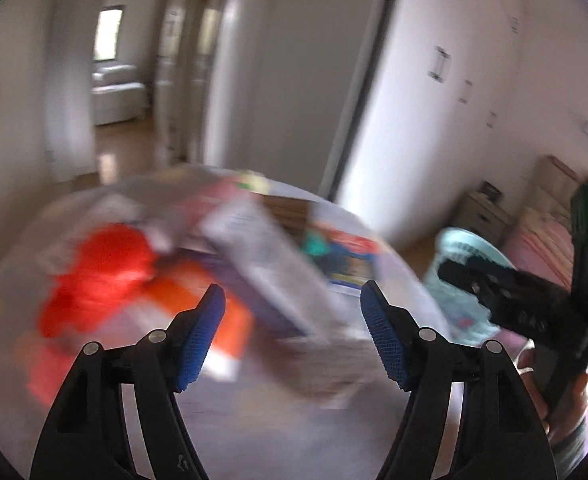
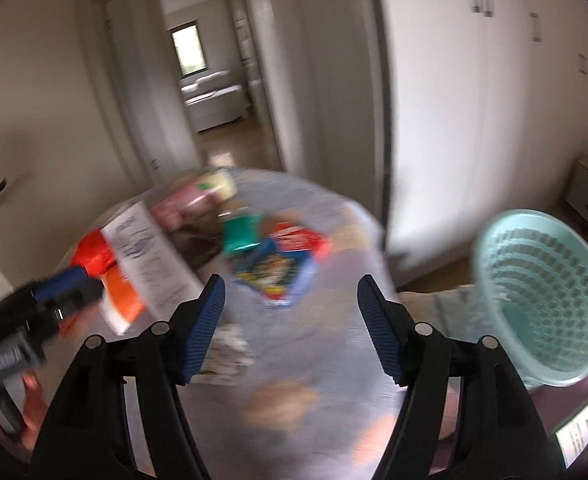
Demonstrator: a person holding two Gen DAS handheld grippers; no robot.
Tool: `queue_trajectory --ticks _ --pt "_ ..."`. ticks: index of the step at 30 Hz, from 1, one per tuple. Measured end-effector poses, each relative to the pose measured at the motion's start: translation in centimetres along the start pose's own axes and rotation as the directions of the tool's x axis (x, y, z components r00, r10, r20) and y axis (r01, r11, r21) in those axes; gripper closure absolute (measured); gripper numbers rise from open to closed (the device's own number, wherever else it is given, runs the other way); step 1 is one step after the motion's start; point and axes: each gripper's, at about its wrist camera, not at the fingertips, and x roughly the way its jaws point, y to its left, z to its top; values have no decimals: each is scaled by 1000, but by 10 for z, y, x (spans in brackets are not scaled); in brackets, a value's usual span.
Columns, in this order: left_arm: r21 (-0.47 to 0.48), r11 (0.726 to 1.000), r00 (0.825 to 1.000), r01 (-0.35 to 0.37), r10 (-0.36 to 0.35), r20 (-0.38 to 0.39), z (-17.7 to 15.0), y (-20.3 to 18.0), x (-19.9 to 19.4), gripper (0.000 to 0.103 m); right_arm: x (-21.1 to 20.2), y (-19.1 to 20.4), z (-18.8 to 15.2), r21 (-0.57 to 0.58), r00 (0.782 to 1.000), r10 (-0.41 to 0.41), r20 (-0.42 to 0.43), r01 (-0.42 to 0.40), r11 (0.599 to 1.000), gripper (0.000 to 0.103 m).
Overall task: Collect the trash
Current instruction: 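Move both tools back toward the table, then grasp the red plastic bag with the left gripper while the right gripper grasps the milk carton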
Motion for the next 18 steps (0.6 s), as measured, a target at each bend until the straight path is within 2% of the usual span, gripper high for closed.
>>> queue_trajectory --ticks 4,5,8,12,15,18 --pt "-55 993 994 -108 110 24 14 46 -14 32 20 33 1 -52 998 51 -40 -53 997 38" --pt "-63 988 989 -141 143 25 16 55 -15 29 25 41 1 -69 997 56 -48 -60 996 38" --pt "-69 970 971 -234 236 24 19 80 -13 28 36 61 -1 -118 996 55 -64 -63 991 38" --pt "-67 956 958 -286 286 -9 19 108 -2 28 49 77 -4 -173 995 45 -89 -60 983 35" --pt "-23 962 962 -272 271 -47 20 108 13 27 58 84 -2 -204 994 34 -102 -54 977 35" --pt "19 951 948 -309 310 -79 20 106 28 27 68 85 -1 -209 993 33 -115 -57 976 35"
